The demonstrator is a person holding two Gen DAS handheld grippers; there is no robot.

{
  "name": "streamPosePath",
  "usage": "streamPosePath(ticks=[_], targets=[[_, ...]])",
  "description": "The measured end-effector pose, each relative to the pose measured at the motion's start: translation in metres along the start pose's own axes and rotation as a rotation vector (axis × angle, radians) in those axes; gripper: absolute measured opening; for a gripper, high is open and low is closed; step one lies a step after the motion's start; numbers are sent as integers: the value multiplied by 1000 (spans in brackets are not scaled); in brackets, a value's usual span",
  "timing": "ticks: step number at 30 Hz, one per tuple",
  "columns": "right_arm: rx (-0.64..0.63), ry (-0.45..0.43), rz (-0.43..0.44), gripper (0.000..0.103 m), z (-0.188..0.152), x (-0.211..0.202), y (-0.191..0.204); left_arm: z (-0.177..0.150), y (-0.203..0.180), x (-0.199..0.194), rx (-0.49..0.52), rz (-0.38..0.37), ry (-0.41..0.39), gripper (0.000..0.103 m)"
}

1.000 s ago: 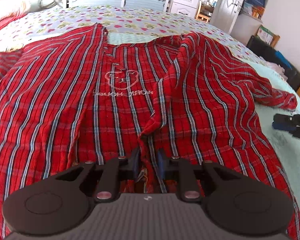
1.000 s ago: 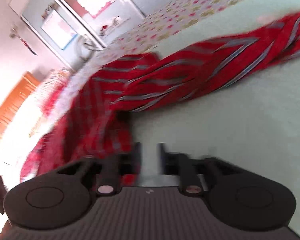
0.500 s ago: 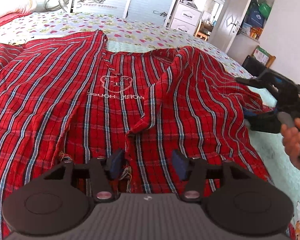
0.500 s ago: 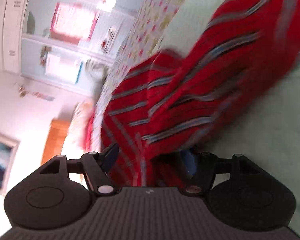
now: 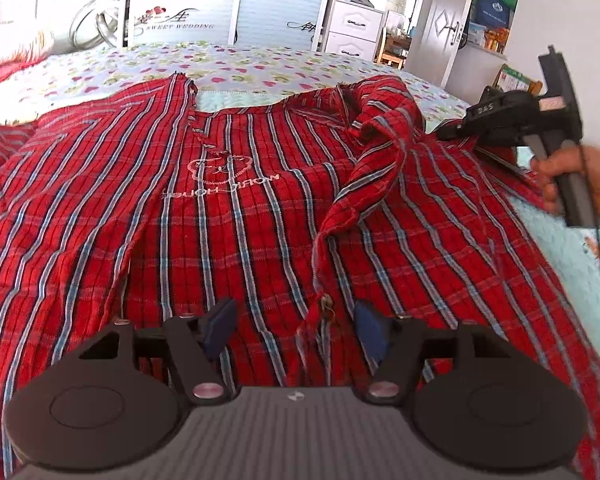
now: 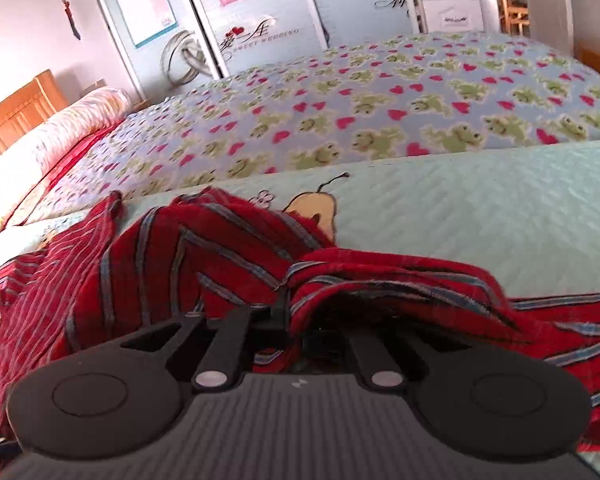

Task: Fold clothes

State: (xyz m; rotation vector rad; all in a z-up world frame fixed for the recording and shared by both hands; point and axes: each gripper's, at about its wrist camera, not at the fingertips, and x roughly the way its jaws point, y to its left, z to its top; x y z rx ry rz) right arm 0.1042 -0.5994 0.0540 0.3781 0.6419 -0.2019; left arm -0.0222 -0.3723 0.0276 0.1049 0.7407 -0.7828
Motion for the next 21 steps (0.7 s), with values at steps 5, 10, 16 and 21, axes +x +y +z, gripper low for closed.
streamPosePath(ticks=[5,10,16,21], targets=[[2,67,-49,8,-19,29,-14,-6,-5,-1,43,27,0,67],[241,35,98,39,-36,6,-46,1,-6,-5,28,44,16,67],[469,-30,208,54,-85,-84,-76,1,-7,-41,45,118,-28,67],[445,9,245,54,-171,-199,-62,-2,-46,-71,157,-42,-16,67]])
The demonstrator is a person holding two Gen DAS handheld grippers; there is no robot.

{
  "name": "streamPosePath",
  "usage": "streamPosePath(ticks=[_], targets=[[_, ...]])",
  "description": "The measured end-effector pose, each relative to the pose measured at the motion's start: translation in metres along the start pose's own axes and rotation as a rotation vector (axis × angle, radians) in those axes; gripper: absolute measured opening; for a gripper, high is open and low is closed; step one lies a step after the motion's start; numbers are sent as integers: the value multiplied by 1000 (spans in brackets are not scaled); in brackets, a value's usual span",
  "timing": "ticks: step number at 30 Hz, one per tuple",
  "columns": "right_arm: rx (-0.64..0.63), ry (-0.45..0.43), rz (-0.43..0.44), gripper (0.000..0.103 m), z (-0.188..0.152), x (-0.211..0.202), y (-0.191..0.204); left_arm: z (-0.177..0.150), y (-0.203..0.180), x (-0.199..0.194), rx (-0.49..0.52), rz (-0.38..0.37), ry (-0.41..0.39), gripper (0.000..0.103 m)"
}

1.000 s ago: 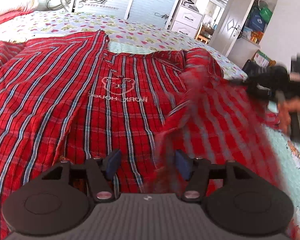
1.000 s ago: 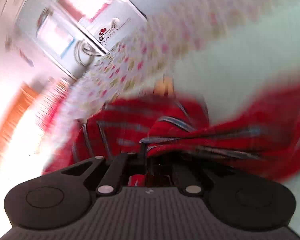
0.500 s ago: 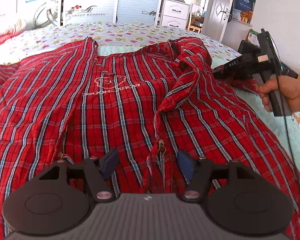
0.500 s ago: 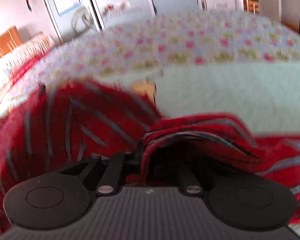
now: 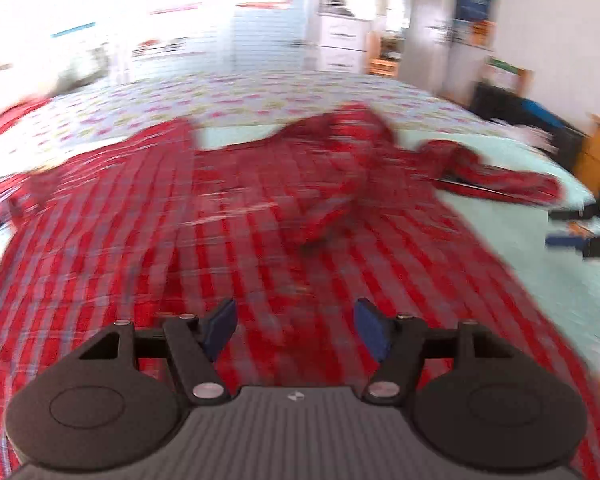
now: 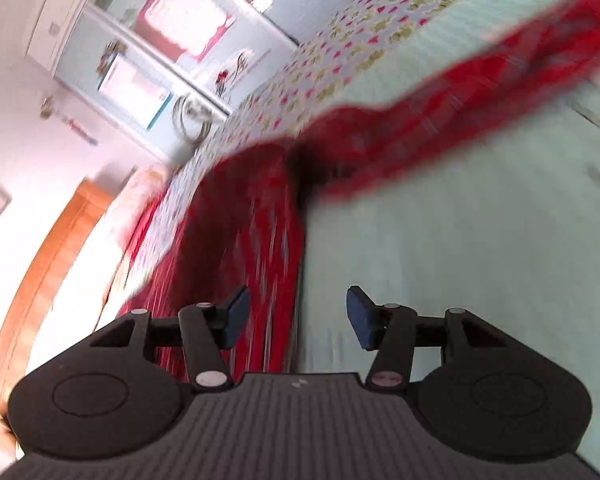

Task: Fold clothes

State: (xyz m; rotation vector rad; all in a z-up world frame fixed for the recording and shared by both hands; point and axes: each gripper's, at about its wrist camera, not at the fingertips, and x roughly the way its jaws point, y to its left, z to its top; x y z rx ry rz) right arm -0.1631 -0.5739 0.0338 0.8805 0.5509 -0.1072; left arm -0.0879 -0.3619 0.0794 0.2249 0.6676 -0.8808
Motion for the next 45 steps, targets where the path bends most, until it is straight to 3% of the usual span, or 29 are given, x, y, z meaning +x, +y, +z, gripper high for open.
streamPosePath(ticks=[4,6,10,15,19,26,35,37,42,45], targets=[[46,51,-74,54,-96,-101,5,0,-51,3,70,-215,71,67],[46,65,-150,54,-142,-145,23,-3,-73,11,76,-279,122,67],[-20,110,-340,54,-227,-216,72,-13,-111,14,107,-338,178,67],[-198,202,-435,52,-298,-225,133,-34,-137,7,120,-362,243,67],[-327,200,-470,37,-312,-208,149,-52,-142,-1,105,-348,294,67],[-224,179,-508,33,-321,-214,141,-68,-137,-18,122,-339,312,67],[273,118,-390,32,-334,-228,105,-70,-140,-22,138,-335,318,67],[352,90,-376,27,-336,-229,97,-71,-140,-22,142,-336,319,67],[534,31,-330,1,-341,-227,75,-73,-142,-22,164,-330,317,67],[598,-4,-316,0,-343,-233,66,-73,-144,-22,163,-325,317,68]])
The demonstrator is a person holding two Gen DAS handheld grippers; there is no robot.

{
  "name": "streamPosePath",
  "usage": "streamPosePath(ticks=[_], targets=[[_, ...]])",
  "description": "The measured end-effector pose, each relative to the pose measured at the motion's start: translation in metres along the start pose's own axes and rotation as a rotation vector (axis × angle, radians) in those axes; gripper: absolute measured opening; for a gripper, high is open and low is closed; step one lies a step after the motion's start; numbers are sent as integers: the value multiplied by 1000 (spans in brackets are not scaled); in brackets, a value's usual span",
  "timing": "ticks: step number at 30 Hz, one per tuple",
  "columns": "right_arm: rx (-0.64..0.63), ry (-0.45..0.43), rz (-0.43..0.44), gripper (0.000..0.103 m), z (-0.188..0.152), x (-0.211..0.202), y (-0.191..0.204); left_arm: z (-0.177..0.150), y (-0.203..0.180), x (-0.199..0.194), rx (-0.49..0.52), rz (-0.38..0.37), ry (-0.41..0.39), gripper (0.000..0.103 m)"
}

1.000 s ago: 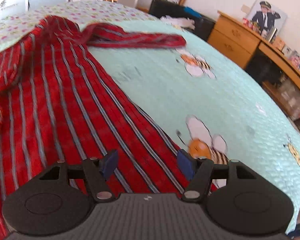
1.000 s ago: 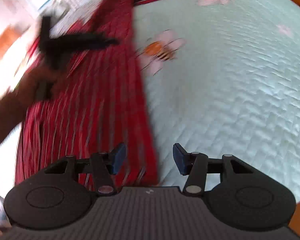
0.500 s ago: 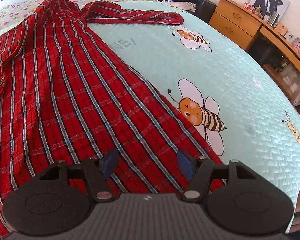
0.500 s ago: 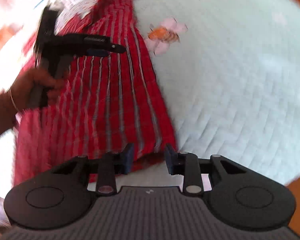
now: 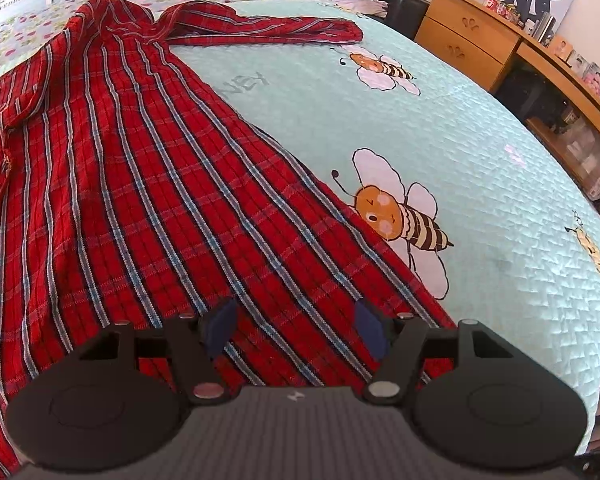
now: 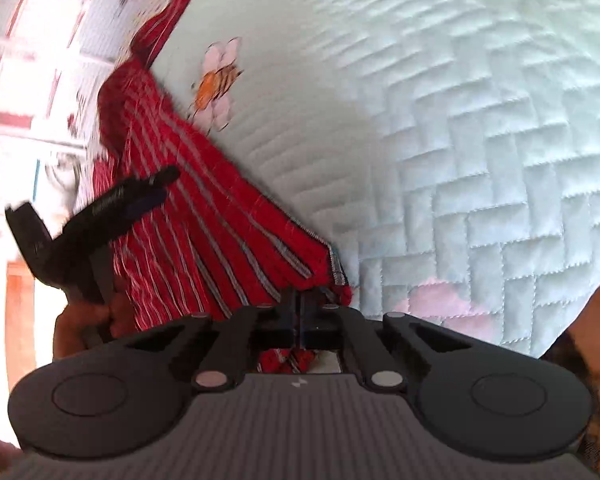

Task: Fold clothes

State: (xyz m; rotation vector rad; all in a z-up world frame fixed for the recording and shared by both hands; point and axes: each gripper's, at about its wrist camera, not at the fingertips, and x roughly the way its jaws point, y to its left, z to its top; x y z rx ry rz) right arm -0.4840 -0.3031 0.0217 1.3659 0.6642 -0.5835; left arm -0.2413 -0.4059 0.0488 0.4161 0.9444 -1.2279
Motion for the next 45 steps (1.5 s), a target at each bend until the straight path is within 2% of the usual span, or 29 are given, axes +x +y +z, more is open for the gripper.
streamPosePath(ticks=[4,6,11,14,17,21,24,26,27,30,33,37,39,41,45], targets=[[2,-45,3,0,8,-16,-3,3,1,0,-31,-16,0,68],[47,-65,15,0,11,-21,-11,4,0,0,-48,-31,0,68],[194,-100,123,0,3,-26,-31,8,-9,3,-30,-59,5,68],[247,-112,158,0,-3,-30,-38,7,-20,7,27,-98,14,68],[204,-114,161,0,-4,-32,-34,6,-35,14,110,-96,24,68],[225,-129,183,0,-7,-45,-36,6,-51,28,170,-120,-1,69],[273,-150,169,0,-5,-48,-50,13,-66,42,229,-119,-13,72],[287,-167,123,0,-2,-48,-62,16,-73,44,253,-111,-20,72],[293,-176,99,0,-1,-48,-69,16,-73,44,249,-113,-20,72],[317,-186,96,0,-3,-50,-80,13,-63,32,183,-121,-30,71],[154,-181,55,1,0,-57,-57,9,-46,10,73,-122,-54,71],[-200,-118,24,4,-1,-55,-1,-12,-28,-32,9,-66,-43,71],[-291,-84,27,5,-4,-49,16,-31,-23,-53,25,-45,3,71],[-310,-71,16,5,-6,-46,23,-54,-22,-73,65,-27,59,71],[-388,-30,-23,6,-7,-34,32,-111,-41,-106,273,-25,181,71]])
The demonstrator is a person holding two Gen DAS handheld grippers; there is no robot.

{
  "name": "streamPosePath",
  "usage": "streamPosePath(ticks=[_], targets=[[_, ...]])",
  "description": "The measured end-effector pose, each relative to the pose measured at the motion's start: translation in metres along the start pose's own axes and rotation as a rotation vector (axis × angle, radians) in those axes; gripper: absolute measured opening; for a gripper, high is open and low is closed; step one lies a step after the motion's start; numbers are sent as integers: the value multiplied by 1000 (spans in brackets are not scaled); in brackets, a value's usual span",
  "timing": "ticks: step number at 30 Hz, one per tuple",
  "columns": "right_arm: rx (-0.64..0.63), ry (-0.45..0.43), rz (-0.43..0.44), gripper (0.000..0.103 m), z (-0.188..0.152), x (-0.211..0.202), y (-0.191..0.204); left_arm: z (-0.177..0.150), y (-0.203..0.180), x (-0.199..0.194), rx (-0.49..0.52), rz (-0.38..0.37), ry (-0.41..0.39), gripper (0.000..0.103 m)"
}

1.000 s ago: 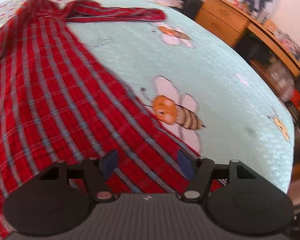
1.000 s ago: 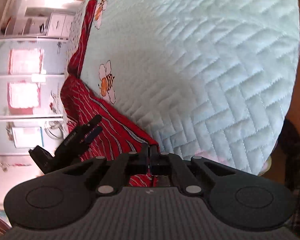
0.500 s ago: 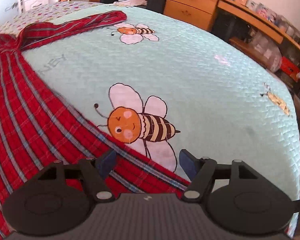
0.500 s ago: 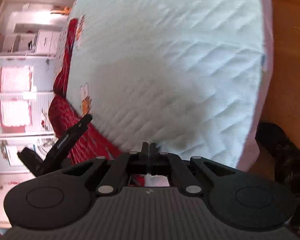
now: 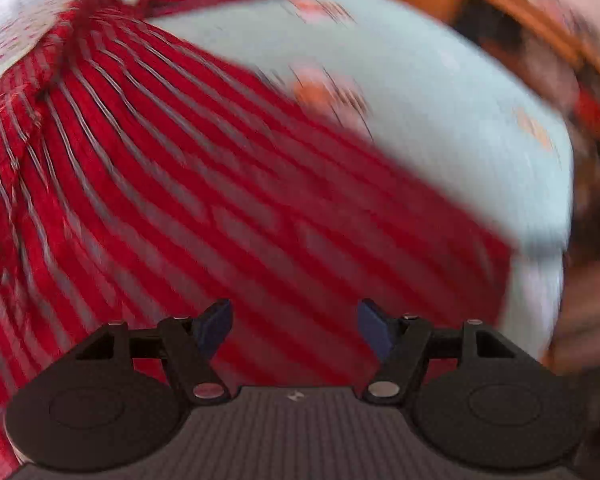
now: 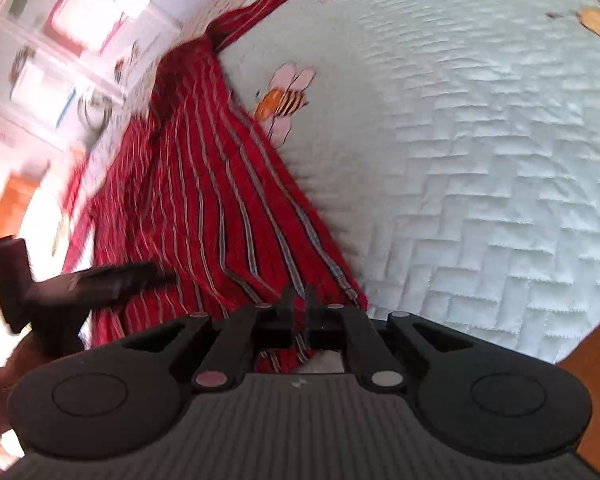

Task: Fold clothes

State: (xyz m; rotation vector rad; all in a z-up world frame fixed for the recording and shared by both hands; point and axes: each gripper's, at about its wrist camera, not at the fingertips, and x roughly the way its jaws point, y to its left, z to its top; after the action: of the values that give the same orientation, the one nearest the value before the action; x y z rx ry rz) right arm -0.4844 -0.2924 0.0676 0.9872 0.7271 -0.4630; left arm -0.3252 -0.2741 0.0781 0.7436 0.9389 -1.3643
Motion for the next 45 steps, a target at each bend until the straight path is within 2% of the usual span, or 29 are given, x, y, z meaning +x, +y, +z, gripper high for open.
streamPosePath(ticks=[2,6,8,9,10,11,12,13,15,18,20,23,25,27,29,34,39,42,45], targets=[[-24,25,-7,7,1,6,4,-23,-23,-8,132,-3,26,71],[-8,44,-18,13,3,14,4,-52,-53,0,385,9,11,70],[-16,50,-29,13,5,16,4,-59,-51,3,438,-4,-15,69],[-29,54,-36,13,6,16,6,-60,-48,3,449,-18,-27,65],[-47,60,-44,13,5,16,8,-61,-45,3,458,-34,-37,60],[-66,66,-53,13,5,17,10,-61,-43,2,462,-50,-41,43],[-84,72,-62,14,5,17,12,-62,-41,1,465,-67,-44,17],[-102,78,-70,14,5,18,14,-61,-39,1,460,-81,-39,8],[-129,75,-105,14,4,15,17,-56,-33,0,422,-115,-19,7],[-133,46,-142,14,6,2,20,-44,-18,-4,273,-195,14,6],[-149,38,-163,17,9,-2,23,-37,-13,-9,215,-234,9,6],[-171,48,-194,24,13,2,22,-33,-13,-15,227,-248,12,6],[-157,48,-204,24,12,4,18,-32,-12,-20,231,-258,16,6],[-178,47,-213,33,9,5,19,-30,-6,-22,206,-278,27,6],[-237,51,-232,37,6,5,22,-25,1,-23,171,-298,39,6],[-488,83,-304,39,-8,-1,33,-15,16,-26,63,-359,51,6],[-686,89,-329,39,-23,11,43,-5,32,-33,-56,-412,71,6],[-724,66,-332,39,-24,16,45,-2,38,-36,-90,-419,88,6],[-721,3,-315,39,-20,12,48,-2,38,-37,-101,-428,103,6]])
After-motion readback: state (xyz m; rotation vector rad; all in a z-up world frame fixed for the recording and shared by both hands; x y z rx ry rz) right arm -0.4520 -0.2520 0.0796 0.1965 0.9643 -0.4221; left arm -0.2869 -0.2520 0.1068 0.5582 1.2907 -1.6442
